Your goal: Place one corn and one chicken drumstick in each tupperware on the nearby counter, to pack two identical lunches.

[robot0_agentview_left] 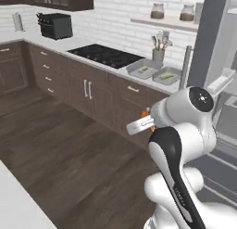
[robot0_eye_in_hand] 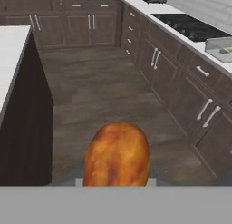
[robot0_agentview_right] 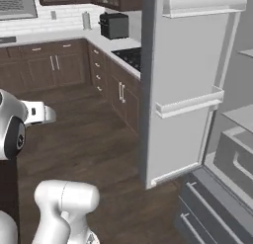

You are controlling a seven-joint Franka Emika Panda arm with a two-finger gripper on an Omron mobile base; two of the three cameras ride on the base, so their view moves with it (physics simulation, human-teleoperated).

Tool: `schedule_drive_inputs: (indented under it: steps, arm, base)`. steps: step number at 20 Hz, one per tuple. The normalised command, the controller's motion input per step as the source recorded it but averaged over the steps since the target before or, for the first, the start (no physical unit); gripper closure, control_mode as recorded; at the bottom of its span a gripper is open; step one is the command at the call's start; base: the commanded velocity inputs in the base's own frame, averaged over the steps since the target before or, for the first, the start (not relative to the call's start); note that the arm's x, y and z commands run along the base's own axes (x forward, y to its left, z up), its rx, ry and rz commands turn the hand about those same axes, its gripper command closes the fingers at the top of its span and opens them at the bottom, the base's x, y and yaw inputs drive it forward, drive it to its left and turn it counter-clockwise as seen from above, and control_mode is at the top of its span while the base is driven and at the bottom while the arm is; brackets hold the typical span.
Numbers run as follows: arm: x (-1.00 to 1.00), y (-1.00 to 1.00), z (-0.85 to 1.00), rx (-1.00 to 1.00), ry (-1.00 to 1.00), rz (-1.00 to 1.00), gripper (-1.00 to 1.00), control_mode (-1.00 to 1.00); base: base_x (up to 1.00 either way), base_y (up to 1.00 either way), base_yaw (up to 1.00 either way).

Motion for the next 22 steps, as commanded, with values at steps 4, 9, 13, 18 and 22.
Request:
schedule_drive_inputs:
  steps: [4, 9, 13, 18, 22]
  arm:
    - [0.0, 0.0, 0.0, 0.0, 0.0, 0.0, 1.0, 1.0]
    - [0.0, 0.0, 0.0, 0.0, 0.0, 0.0, 1.0, 1.0]
    - [0.0, 0.0, 0.0, 0.0, 0.0, 0.0, 1.0, 1.0]
    - [0.0, 0.0, 0.0, 0.0, 0.0, 0.0, 1.0, 1.0]
    - [0.0, 0.0, 0.0, 0.0, 0.0, 0.0, 1.0, 1.0]
  base:
    - [0.74, -0.06, 0.49]
    - [0.99, 0.1, 0.25]
    - [1.0, 0.18, -0.07]
    - [0.97, 0.08, -0.38]
    - [0.79, 0.01, -0.64]
